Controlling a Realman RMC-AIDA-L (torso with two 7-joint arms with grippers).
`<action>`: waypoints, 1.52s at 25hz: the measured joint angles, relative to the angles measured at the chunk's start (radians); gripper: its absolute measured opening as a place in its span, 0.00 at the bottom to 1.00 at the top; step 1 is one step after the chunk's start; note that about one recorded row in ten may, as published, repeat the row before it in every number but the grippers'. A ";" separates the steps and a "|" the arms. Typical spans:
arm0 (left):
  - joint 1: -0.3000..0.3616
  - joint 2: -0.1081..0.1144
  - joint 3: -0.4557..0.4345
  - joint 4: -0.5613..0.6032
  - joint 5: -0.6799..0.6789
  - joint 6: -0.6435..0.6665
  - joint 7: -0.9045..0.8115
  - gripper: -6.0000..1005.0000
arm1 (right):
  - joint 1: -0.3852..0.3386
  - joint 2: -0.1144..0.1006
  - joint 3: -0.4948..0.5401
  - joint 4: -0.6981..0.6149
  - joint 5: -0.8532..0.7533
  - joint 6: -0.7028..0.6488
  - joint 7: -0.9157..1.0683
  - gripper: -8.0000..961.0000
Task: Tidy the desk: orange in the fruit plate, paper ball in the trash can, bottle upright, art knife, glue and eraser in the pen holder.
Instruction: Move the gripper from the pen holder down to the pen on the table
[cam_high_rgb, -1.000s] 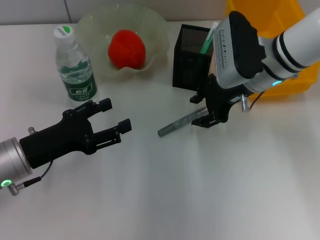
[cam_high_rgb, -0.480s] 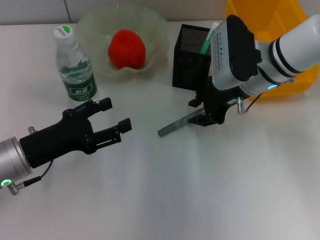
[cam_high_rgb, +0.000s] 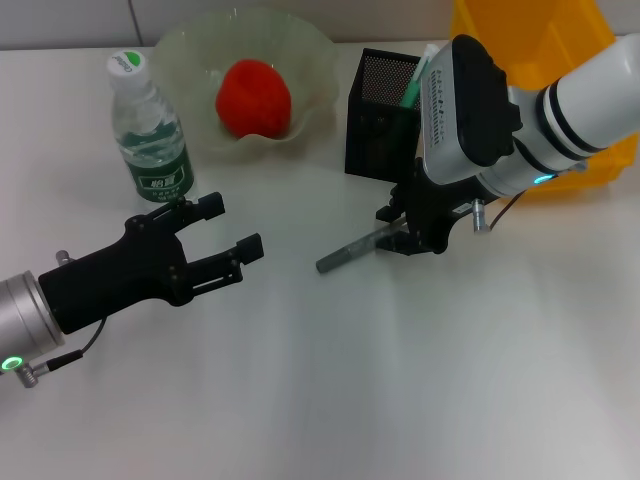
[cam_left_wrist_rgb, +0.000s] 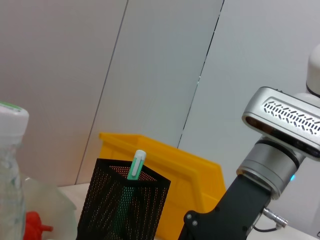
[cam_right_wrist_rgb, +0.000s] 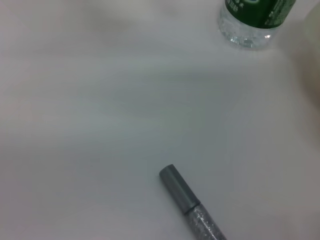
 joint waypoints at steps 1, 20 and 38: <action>0.000 0.000 0.000 0.000 0.000 0.000 0.000 0.86 | 0.001 0.000 0.000 0.003 0.000 0.002 0.000 0.37; 0.000 0.000 0.000 0.001 -0.008 0.001 -0.001 0.86 | 0.001 0.000 -0.001 0.008 -0.007 0.002 -0.001 0.30; -0.002 0.000 0.000 0.003 -0.016 0.003 -0.001 0.86 | 0.001 0.000 -0.039 0.008 -0.009 -0.001 0.009 0.20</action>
